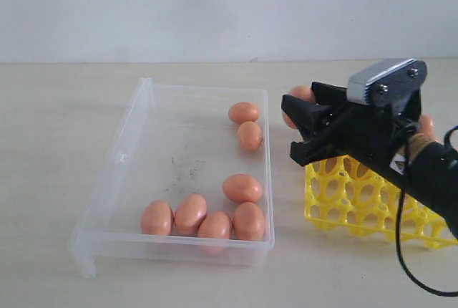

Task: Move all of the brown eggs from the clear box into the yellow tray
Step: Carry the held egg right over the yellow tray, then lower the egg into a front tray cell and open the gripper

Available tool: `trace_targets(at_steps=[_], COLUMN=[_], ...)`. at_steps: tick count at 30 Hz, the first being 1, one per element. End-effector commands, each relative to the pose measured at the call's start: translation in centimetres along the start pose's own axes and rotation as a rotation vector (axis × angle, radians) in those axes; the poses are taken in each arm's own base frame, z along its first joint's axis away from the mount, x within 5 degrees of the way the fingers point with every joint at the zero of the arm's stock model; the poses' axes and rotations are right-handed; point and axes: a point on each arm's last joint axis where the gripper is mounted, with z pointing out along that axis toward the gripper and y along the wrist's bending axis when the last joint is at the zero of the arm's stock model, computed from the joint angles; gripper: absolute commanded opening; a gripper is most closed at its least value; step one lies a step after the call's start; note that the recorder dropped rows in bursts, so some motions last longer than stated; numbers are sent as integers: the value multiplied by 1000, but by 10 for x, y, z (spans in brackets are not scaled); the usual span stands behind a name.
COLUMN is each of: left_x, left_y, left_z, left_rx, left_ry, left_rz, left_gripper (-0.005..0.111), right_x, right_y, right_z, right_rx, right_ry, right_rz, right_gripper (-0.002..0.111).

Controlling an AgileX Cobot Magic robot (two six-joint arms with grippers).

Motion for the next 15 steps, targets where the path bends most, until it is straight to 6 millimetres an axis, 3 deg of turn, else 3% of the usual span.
trace_targets(at_steps=[1,7,15], left_x=[1,1,1], left_y=[0,0,0], left_z=[0,0,0], left_rx=[7,7,7], left_ry=[1,1,1], left_rz=[-1,-1,-1], left_gripper=[4,4,4], right_x=[1,12,35], right_y=[-4,-21,-27], right_z=[-27,-47,-45], right_rx=[-55,-8,20], right_ry=[22,80,162], right_rz=[9,16,34], right_gripper=[0,0,0])
